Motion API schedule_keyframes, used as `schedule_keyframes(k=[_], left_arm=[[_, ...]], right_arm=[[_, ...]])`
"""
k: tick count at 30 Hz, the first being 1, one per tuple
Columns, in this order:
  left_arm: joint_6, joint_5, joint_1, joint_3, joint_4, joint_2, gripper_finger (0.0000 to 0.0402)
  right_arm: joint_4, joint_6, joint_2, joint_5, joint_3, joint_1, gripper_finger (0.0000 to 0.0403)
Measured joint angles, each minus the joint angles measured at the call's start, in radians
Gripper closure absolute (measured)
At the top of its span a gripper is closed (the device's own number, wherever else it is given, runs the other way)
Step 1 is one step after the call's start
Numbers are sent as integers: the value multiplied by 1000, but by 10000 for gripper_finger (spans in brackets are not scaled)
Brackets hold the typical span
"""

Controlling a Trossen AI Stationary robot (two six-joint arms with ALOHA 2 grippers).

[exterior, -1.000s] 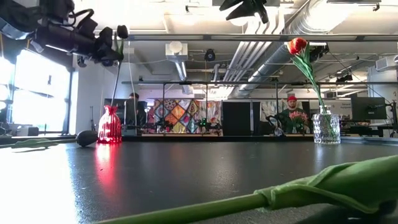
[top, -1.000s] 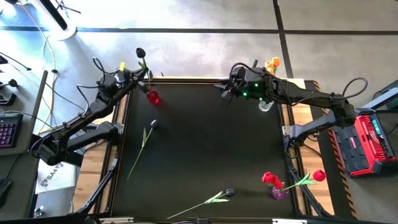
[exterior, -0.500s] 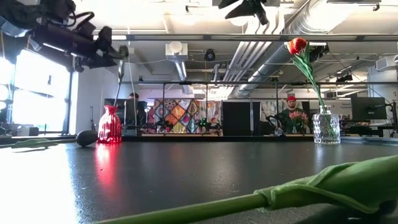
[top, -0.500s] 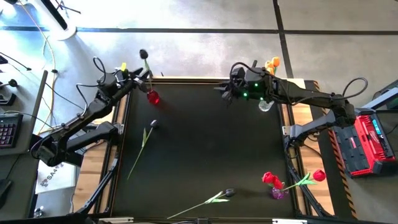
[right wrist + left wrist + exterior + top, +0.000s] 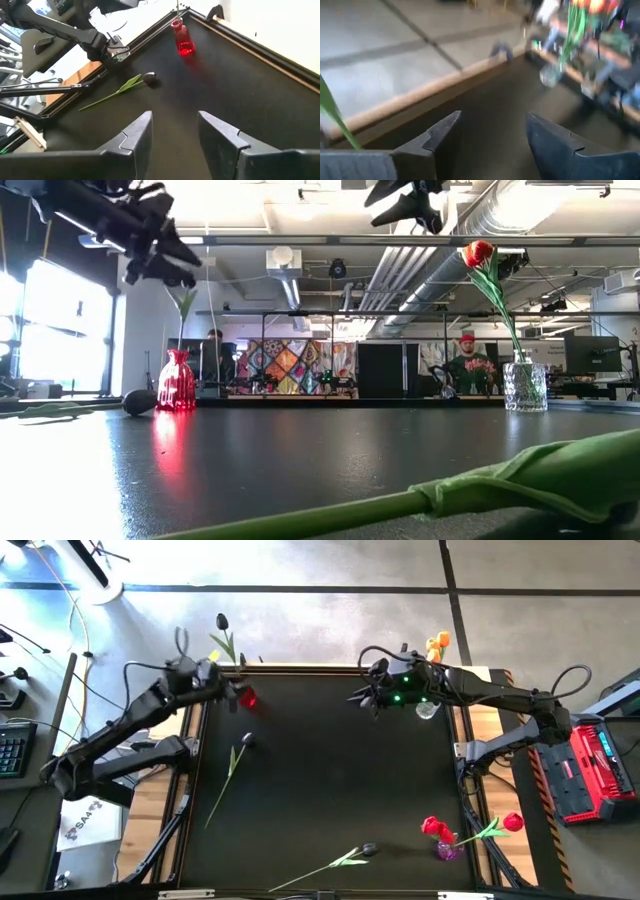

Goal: Sort flowers into vase by color
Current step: Put the top black tulip into the red vase

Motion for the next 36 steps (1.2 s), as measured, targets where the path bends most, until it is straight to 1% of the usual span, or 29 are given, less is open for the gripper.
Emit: schedule_keyframes(k=[6, 10, 15, 20, 24, 31, 34, 36], left_arm=[[-90, -115, -191, 0, -296, -1, 220], [-200, -192, -307, -44, -399, 31, 226], [-335, -189, -404, -129, -358, 116, 227], [-430, -189, -451, -183, -364, 225, 227], [-462, -194, -472, -198, -356, 308, 227], [-477, -194, -477, -204, -334, 444, 228], [-479, -192, -476, -202, -322, 474, 243], [-480, -194, -476, -200, -321, 477, 270]], right_arm=[[3, -20, 0, 21, 0, -6, 258], [3, -38, 0, 21, 0, -26, 258], [3, -48, 0, 22, 0, -50, 258], [3, -48, 0, 11, 0, -58, 258], [2, -43, 0, -2, 0, -58, 258], [-4, -40, 0, -2, 0, -58, 258], [-9, -39, 0, -2, 0, -58, 258], [-15, -35, 0, -2, 0, -58, 258]])
